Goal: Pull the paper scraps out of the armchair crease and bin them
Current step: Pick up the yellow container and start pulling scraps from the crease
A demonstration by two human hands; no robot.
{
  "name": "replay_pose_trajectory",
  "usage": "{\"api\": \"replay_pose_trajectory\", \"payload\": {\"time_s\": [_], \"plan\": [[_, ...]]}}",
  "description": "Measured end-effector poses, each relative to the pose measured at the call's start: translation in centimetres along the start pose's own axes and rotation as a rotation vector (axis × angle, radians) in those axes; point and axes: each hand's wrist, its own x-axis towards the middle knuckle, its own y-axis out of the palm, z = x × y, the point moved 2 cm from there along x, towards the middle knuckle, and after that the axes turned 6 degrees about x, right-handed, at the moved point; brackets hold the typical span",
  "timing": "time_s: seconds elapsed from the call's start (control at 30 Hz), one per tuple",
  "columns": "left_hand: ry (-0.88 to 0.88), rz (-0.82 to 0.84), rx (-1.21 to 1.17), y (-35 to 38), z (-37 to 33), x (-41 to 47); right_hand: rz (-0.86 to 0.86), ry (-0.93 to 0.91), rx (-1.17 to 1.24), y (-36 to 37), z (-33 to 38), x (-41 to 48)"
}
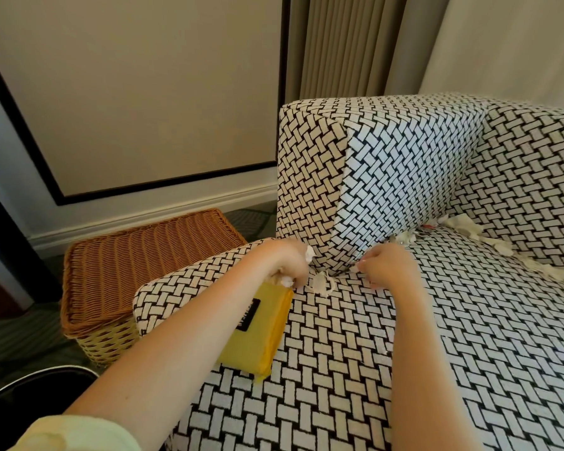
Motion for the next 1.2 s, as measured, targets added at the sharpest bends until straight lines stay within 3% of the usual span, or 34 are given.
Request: {"api": "replay_pose_trajectory", "payload": {"time_s": [0.3,0.47,0.6,0.8,0.87,1.0,1.2], "plan": [[0.018,-0.116,-0.135,0.4,-1.4,0.7,-0.114,0.008,0.413,0.2,-0.3,0.4],[0.091,-0.177,-0.059,1.5,-2.3,0.7,-0.169,0.053,0.909,-0.4,0.2,-0.3],[0.081,-0.21,0.199,2.0,-3.5,0.4,-0.24,0.018,0.757,-0.5,0.0,-0.3],[0.057,-0.191,0.097,2.0,-3.3,1.5,0.043,0.085,0.441,-0.3,0.2,-0.5],[0.063,-0.128,-0.005,1.8,-2.5,2.0,0.187,0.102,0.36,-0.2,0.6,-0.9],[0.033,0.004,-0.473,0.6,-0.2,2.1,0.416,0.076,0.263,-0.9,1.5,-1.8],[-0.021,-0.12,-0.717,0.2,1.8,2.7,0.387,0.005,0.269,-2.0,1.8,-2.0]]}}
